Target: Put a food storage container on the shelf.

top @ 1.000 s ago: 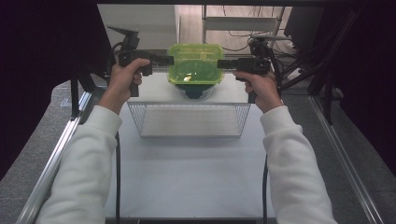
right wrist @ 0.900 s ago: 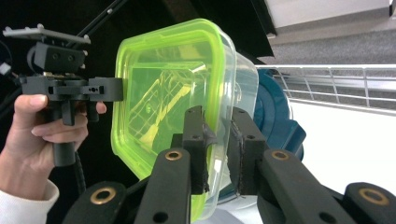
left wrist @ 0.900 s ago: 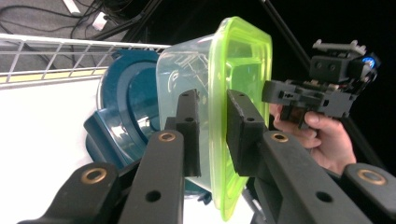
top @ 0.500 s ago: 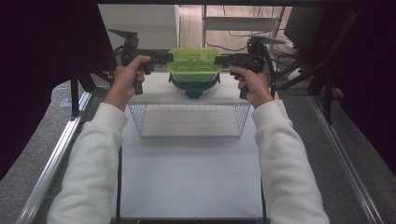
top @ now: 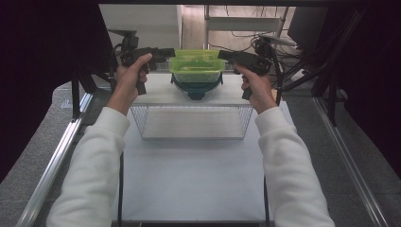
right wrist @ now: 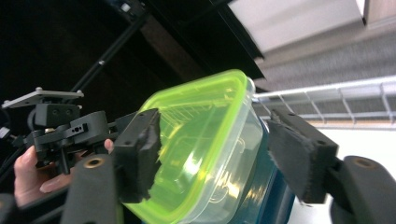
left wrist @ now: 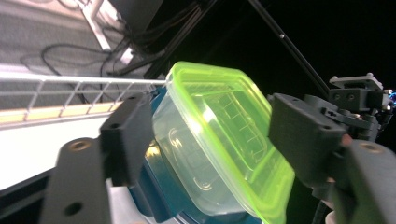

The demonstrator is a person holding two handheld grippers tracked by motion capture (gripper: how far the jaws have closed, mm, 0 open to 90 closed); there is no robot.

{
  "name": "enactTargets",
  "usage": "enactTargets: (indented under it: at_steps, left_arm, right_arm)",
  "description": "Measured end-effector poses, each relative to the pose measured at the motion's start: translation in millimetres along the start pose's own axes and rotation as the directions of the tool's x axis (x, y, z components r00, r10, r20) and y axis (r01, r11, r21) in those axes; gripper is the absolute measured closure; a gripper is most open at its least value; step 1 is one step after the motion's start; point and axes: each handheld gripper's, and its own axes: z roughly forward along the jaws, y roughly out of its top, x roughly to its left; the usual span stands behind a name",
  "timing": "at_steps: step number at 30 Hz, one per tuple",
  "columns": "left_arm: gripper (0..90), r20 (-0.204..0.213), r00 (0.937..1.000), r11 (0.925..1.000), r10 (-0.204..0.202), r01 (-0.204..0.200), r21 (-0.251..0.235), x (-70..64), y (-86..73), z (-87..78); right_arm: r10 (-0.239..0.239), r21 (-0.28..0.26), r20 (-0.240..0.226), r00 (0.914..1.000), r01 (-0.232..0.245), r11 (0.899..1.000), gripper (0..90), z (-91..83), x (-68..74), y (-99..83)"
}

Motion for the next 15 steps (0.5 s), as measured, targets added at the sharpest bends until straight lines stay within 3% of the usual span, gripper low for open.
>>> enactTargets:
  at_steps: [2, 3, 4, 5, 7, 8, 9, 12, 14, 15]
  left_arm:
    - [25.3, -0.033, 0.996, 0.9966, 0.083, -0.082, 0.004, -9.0, -4.4, -13.8]
    - [24.6, -0.033, 0.996, 0.9966, 0.083, -0.082, 0.004, -9.0, -4.4, -13.8]
    - [24.7, -0.048, 0.9927, 0.9938, 0.111, -0.111, 0.0, -13.1, -7.9, -18.9]
    - [25.2, -0.058, 0.9869, 0.9881, 0.15, -0.152, -0.024, -20.1, -18.2, -30.3]
    - [24.4, -0.055, 0.9841, 0.9849, 0.169, -0.171, -0.029, -23.6, -24.3, -35.6]
    - [24.3, -0.063, 0.9788, 0.9799, 0.195, -0.197, -0.032, -26.7, -31.1, -40.6]
    - [24.3, -0.084, 0.9693, 0.9721, 0.231, -0.233, -0.022, -33.0, -47.4, -49.6]
    - [23.8, -0.113, 0.9509, 0.9572, 0.288, -0.289, 0.006, -36.8, -75.5, -61.2]
    - [23.8, -0.131, 0.9415, 0.9504, 0.31, -0.31, 0.022, -35.6, -96.5, -67.3]
    - [23.8, -0.132, 0.9398, 0.9489, 0.315, -0.314, 0.029, -33.9, -106.8, -69.8]
  right_arm:
    - [-0.09, -0.028, -0.001, 0.996, 0.09, 0.996, 30.4, -16.8, 4.7, -1.4]
    - [-0.09, -0.028, -0.001, 0.996, 0.09, 0.996, 30.4, -16.8, 4.7, -1.4]
    - [-0.15, -0.03, -0.005, 0.9887, 0.15, 0.988, 30.3, -29.2, 6.9, -6.4]
    - [-0.177, -0.032, -0.009, 0.9843, 0.176, 0.984, 30.4, -35.7, 7.5, -10.2]
    - [-0.224, -0.036, -0.014, 0.9745, 0.223, 0.974, 30.8, -48.6, 7.1, -19.3]
    - [-0.249, -0.033, -0.013, 0.9685, 0.248, 0.968, 31.1, -54.7, 6.8, -24.8]
    - [-0.276, -0.034, -0.013, 0.961, 0.276, 0.961, 31.1, -60.1, 6.1, -31.2]
    - [-0.334, -0.019, -0.008, 0.9427, 0.333, 0.943, 31.1, -75.1, 3.4, -54.5]
    - [-0.369, -0.005, 0.002, 0.9295, 0.369, 0.929, 31.1, -83.2, 1.6, -71.8]
    - [-0.378, 0.001, 0.005, 0.9257, 0.378, 0.926, 31.1, -86.8, 0.8, -80.4]
